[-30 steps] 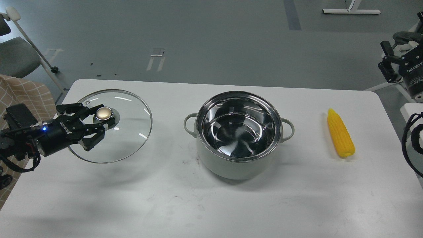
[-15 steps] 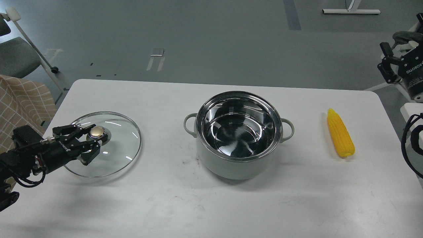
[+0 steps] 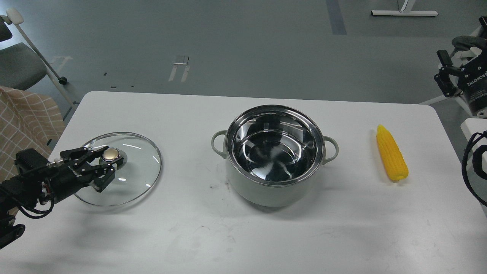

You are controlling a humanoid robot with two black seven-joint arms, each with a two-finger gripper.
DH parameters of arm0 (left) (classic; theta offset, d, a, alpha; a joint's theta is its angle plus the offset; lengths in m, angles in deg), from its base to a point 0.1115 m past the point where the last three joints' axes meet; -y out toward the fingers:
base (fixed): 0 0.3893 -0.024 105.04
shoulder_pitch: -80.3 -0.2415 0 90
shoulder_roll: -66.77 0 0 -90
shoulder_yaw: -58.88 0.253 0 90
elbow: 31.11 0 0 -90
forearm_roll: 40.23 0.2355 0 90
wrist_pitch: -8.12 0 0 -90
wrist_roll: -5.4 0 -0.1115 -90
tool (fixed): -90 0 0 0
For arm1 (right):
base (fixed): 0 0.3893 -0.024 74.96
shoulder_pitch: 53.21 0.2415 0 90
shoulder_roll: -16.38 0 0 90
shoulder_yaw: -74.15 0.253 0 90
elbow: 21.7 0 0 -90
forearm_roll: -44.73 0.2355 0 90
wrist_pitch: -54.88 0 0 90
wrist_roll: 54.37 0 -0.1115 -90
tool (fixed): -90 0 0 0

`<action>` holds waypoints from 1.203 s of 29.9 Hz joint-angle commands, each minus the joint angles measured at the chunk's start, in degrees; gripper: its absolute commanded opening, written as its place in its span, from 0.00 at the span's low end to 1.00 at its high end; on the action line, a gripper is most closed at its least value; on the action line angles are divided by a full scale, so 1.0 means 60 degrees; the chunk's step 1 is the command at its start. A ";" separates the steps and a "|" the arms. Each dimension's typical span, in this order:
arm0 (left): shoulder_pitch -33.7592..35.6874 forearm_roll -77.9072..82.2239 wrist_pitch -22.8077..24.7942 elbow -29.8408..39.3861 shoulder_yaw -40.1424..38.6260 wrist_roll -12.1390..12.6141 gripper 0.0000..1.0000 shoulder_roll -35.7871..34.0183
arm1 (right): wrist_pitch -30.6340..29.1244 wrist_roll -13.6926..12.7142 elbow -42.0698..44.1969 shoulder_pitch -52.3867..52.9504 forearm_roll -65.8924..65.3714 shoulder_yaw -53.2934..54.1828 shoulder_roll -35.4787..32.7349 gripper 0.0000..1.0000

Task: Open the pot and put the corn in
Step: 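Lower the lid onto the table beside the pot, left gripper, then release the lid and raise the left gripper away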

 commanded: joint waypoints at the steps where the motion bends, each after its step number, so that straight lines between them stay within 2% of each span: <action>1: -0.0025 -0.0014 0.0003 -0.0079 -0.0014 0.0000 0.48 0.0002 | -0.0001 0.0000 0.0001 0.0000 0.0000 0.0000 0.0000 1.00; 2: -0.0025 -0.0014 0.0003 -0.0079 -0.0014 0.0000 0.50 0.0002 | -0.0001 0.0000 0.0001 0.0000 0.0000 0.0000 0.0000 1.00; 3: -0.0025 -0.0014 0.0003 -0.0079 -0.0014 0.0000 0.59 0.0002 | -0.0001 0.0000 0.0001 0.0000 0.0000 0.0000 0.0000 1.00; 4: -0.0025 -0.0014 0.0003 -0.0079 -0.0014 0.0000 0.63 0.0002 | -0.0001 0.0000 0.0001 0.0000 0.0000 0.0000 0.0000 1.00; 9: -0.0025 -0.0408 0.0003 -0.0079 0.0000 0.0000 0.81 0.0002 | -0.0001 0.0000 0.0001 0.0000 0.0000 0.0015 0.0000 1.00; 12: -0.0040 -0.0497 0.0003 -0.0079 0.0000 0.0000 0.89 0.0002 | -0.0001 0.0000 0.0001 0.0000 0.0000 0.0015 0.0000 1.00; 20: 0.0223 -0.0657 0.0003 0.0068 -0.0175 0.0000 0.90 -0.0101 | -0.0001 0.0000 0.0001 0.0000 0.0000 0.0015 -0.0015 1.00; 25: 0.1687 -0.2267 0.0003 0.0376 -0.0161 0.0000 0.91 -0.0130 | -0.0016 0.0000 -0.0014 0.0000 -0.0525 -0.0044 -0.0190 1.00; 31: 0.3445 -0.4347 0.0040 0.0390 -0.0175 0.0000 0.92 0.0191 | -0.0001 0.0000 -0.0468 0.0029 -0.3102 -0.0044 -0.0936 1.00; 32: 0.3838 -0.4872 0.0649 0.0390 -0.0175 0.0000 0.92 0.0555 | -0.0001 0.0000 -0.0497 0.0044 -0.3714 -0.0044 -0.1112 1.00; 34: 0.4221 -0.5489 0.1311 0.0376 -0.0175 0.0000 0.92 0.0937 | -0.0001 0.0000 -0.0497 0.0059 -0.4304 -0.0044 -0.1274 1.00; 35: 0.4586 -0.6159 0.1982 0.0376 -0.0175 0.0000 0.92 0.1244 | -0.0001 0.0000 -0.0512 0.0059 -0.4915 -0.0058 -0.1419 1.00; 36: 0.4734 -0.6543 0.2293 0.0376 -0.0175 0.0000 0.92 0.1377 | -0.0001 0.0000 -0.0526 0.0059 -0.5226 -0.0087 -0.1493 1.00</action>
